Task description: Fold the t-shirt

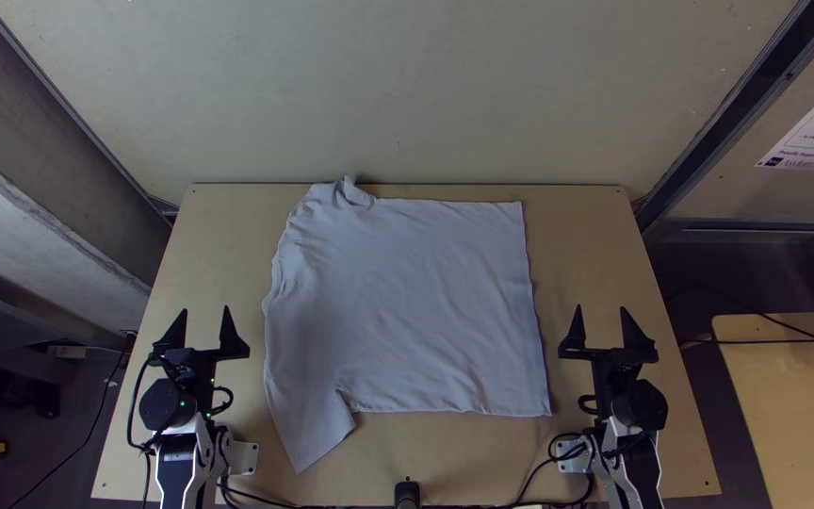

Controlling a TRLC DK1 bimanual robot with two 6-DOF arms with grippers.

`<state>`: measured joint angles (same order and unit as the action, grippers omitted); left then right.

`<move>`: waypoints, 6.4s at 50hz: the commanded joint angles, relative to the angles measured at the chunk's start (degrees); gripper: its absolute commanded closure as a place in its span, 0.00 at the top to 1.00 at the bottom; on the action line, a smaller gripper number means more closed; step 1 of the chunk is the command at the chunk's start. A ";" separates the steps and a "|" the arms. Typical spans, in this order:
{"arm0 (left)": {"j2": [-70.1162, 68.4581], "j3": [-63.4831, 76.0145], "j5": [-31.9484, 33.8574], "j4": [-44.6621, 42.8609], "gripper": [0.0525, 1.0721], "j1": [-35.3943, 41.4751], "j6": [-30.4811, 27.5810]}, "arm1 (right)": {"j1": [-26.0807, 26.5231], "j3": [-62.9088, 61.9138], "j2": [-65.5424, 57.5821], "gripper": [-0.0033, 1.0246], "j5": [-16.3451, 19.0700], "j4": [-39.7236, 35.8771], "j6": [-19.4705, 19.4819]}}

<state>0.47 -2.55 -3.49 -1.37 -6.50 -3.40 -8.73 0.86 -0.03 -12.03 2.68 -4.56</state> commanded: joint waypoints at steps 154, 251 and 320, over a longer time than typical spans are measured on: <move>106.41 -108.11 5.07 30.11 0.95 11.51 10.34 | -0.50 85.62 -90.85 0.96 4.56 -20.17 14.93; 143.93 -129.99 3.93 35.64 0.03 11.78 8.76 | 3.72 95.82 -112.91 0.96 12.82 -29.48 27.41; 136.46 -129.20 4.45 37.66 0.03 8.00 9.02 | 0.38 131.59 -146.31 0.60 11.07 -47.41 28.81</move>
<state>139.17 -132.42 0.89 35.57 2.22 5.78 -7.88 131.13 -143.57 -0.40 -44.99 23.59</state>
